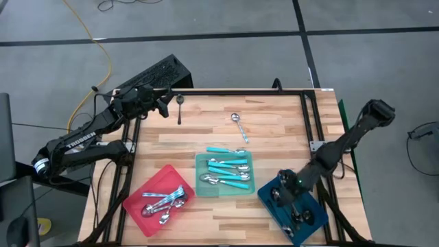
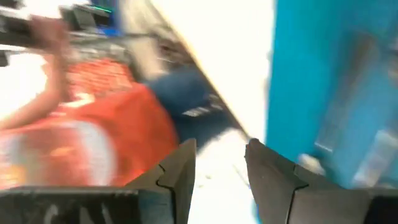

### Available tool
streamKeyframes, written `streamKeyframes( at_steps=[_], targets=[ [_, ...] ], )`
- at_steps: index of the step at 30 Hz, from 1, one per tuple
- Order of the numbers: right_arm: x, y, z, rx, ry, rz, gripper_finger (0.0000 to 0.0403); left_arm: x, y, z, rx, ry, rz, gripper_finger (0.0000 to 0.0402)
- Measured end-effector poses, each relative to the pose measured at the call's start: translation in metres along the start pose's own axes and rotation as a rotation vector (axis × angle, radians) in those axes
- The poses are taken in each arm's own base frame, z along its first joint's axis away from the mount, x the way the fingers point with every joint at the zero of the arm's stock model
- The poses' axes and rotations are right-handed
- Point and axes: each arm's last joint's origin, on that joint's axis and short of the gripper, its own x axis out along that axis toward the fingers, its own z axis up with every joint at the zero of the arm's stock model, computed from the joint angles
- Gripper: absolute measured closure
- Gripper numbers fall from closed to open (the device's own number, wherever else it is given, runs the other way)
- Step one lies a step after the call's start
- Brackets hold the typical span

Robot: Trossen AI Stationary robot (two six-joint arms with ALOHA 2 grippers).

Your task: Sort silverware by color (type)

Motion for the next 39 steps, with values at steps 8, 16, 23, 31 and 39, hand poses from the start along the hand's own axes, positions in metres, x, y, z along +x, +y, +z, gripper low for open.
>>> streamKeyframes(
  at_steps=[8, 16, 23, 31, 39],
  targets=[
    [-0.043, 0.045, 0.040, -0.143, -0.322, 0.416, 0.0241, 0.000, 0.000, 0.000, -0.001, -0.001, 0.004, 0.0221],
    [-0.079, 0.074, 0.099, -0.408, -0.736, 0.344, 0.0241, 0.006, 0.001, -0.004, -0.033, 0.034, 0.022, 0.0221],
    [-0.090, 0.075, 0.157, -0.422, -0.798, -0.193, 0.0241, 0.020, 0.003, -0.017, -0.076, 0.155, 0.045, 0.0221],
    [-0.089, 0.081, 0.213, -0.282, -0.806, -0.742, 0.0241, 0.024, 0.003, -0.020, -0.086, 0.180, 0.047, 0.0221],
    [-0.057, 0.067, 0.267, -0.234, -0.658, -0.886, 0.0241, 0.024, 0.003, -0.020, -0.086, 0.182, 0.047, 0.0221]
  ],
)
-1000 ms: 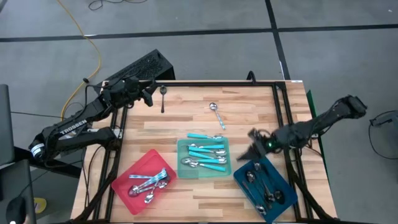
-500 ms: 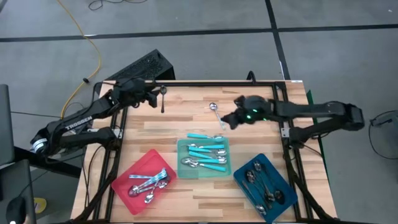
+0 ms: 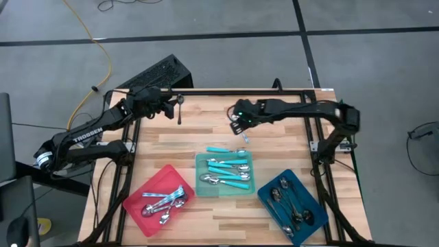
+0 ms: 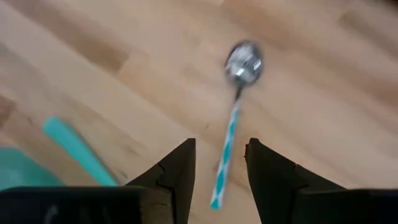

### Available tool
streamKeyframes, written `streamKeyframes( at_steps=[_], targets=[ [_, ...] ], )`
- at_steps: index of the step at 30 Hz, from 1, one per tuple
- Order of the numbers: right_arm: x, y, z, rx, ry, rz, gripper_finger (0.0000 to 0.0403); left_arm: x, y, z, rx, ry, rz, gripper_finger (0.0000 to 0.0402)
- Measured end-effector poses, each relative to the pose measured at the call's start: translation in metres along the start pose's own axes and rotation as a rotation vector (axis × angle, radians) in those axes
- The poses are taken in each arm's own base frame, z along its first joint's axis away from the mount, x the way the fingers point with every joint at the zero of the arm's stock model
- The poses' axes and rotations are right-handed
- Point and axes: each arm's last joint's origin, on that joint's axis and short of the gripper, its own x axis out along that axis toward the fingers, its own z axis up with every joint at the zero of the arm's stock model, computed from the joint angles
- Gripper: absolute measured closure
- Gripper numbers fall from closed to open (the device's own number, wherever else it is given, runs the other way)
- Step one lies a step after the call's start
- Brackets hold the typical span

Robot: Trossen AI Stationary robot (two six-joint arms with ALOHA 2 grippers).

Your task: Sort silverware by color (type)

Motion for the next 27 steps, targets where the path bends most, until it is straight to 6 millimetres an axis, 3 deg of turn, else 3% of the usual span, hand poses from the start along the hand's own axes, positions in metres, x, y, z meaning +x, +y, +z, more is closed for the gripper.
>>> streamKeyframes(
  at_steps=[8, 21, 27],
  targets=[
    [0.049, 0.002, -0.009, -0.013, 0.231, 0.007, 0.0241, 0.000, 0.001, -0.002, 0.001, 0.016, 0.005, 0.0221],
    [0.059, -0.005, -0.010, -0.016, 0.246, -0.056, 0.0241, 0.000, 0.001, -0.002, 0.009, 0.020, 0.007, 0.0221],
    [0.079, -0.007, -0.017, -0.023, 0.298, -0.094, 0.0241, 0.000, 0.001, -0.002, 0.009, 0.024, 0.008, 0.0221]
  ],
)
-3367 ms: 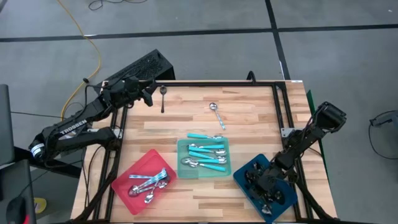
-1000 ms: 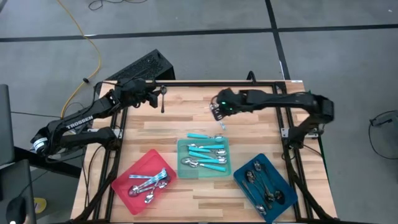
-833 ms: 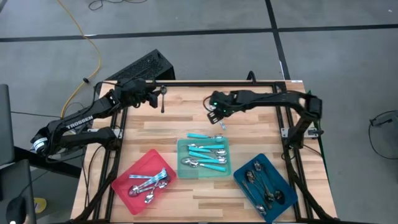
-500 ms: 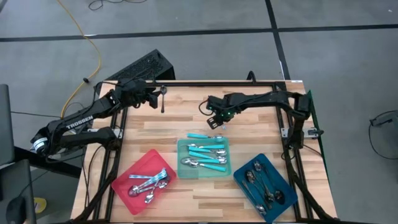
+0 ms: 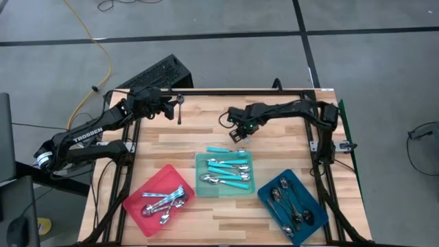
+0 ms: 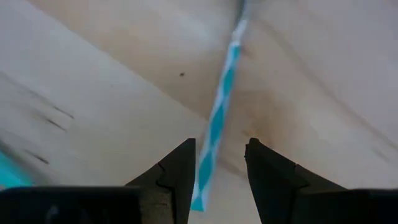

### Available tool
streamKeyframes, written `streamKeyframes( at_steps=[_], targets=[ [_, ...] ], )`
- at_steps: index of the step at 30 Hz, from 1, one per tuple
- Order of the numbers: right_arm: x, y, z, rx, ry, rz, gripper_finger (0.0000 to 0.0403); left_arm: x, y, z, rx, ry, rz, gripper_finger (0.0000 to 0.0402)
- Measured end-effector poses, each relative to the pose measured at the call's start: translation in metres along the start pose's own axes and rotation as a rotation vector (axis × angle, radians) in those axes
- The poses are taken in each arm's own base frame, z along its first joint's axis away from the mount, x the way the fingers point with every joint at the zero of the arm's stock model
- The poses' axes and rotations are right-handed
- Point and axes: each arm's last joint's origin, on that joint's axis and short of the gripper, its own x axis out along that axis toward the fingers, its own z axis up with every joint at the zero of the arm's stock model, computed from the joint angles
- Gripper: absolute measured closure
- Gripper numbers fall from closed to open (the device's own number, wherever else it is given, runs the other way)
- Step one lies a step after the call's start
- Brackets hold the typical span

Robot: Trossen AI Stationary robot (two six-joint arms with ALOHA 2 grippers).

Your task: Sort silverware by color (type)

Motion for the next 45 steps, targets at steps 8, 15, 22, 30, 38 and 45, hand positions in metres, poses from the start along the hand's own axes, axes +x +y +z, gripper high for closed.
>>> streamKeyframes(
  at_steps=[8, 15, 22, 30, 38, 45],
  targets=[
    [0.012, 0.001, -0.002, -0.002, 0.053, 0.001, 0.0242, 0.000, 0.000, 0.000, 0.000, 0.000, 0.000, 0.0221],
    [0.012, -0.004, -0.002, 0.013, 0.101, 0.015, 0.0331, 0.000, 0.000, 0.000, 0.000, 0.000, 0.000, 0.0221],
    [0.012, -0.003, -0.002, -0.008, 0.099, 0.022, 0.0368, 0.000, 0.000, 0.000, 0.001, 0.000, 0.000, 0.0221],
    [-0.011, -0.002, 0.006, 0.003, -0.007, 0.104, 0.0368, 0.000, 0.000, 0.000, 0.001, 0.000, 0.000, 0.0221],
    [-0.051, 0.003, 0.024, 0.039, -0.264, 0.289, 0.0368, 0.000, 0.000, 0.000, 0.001, 0.000, 0.000, 0.0221],
    [-0.081, 0.031, 0.038, -0.030, -0.575, 0.526, 0.0368, 0.000, 0.000, 0.000, 0.000, 0.001, -0.001, 0.0221]
  ],
)
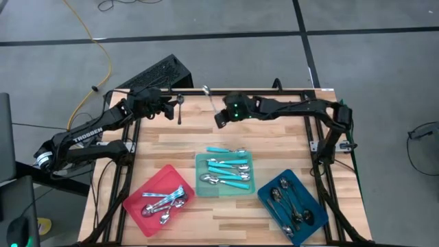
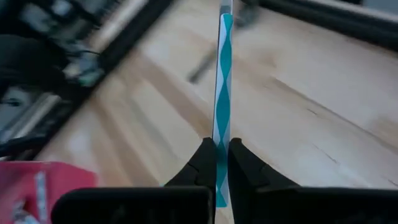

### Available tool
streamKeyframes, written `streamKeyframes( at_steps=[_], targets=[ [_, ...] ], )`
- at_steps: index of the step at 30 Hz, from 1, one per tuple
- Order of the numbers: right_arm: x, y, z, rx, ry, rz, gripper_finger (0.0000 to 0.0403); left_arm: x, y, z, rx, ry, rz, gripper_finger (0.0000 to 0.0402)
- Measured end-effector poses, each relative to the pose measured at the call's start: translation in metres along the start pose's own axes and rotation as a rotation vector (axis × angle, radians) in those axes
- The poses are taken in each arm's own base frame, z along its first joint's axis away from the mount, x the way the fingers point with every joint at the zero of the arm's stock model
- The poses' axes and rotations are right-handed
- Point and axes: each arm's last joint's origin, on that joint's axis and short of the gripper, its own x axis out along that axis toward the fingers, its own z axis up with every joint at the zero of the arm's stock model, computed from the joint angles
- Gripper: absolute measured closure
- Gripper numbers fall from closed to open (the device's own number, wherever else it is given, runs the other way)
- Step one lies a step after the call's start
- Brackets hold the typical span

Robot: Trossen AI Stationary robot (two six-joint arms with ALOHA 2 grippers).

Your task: Sort silverware by color (type)

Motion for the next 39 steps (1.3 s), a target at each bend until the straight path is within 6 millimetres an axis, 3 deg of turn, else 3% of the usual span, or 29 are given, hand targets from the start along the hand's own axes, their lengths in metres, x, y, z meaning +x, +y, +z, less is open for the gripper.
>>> streamKeyframes(
  at_steps=[11, 17, 22, 33, 39],
  targets=[
    [-0.019, 0.076, 0.007, -0.393, -0.495, 0.310, 0.0368, 0.000, 0.000, -0.001, -0.009, 0.008, -0.001, 0.0221],
    [-0.036, 0.097, 0.013, -0.502, -0.687, 0.516, 0.0368, 0.000, -0.001, -0.001, -0.024, 0.016, -0.024, 0.0221],
    [-0.037, 0.101, 0.010, -0.513, -0.635, 0.640, 0.0368, 0.000, -0.001, -0.001, -0.042, 0.026, -0.051, 0.0221],
    [-0.034, 0.130, -0.021, -0.625, -0.564, 0.807, 0.0368, 0.000, -0.004, -0.002, -0.085, 0.061, -0.143, 0.0221],
    [-0.011, 0.144, -0.032, -0.652, -0.524, 0.829, 0.0368, -0.001, -0.006, -0.003, -0.085, 0.078, -0.183, 0.0221]
  ],
)
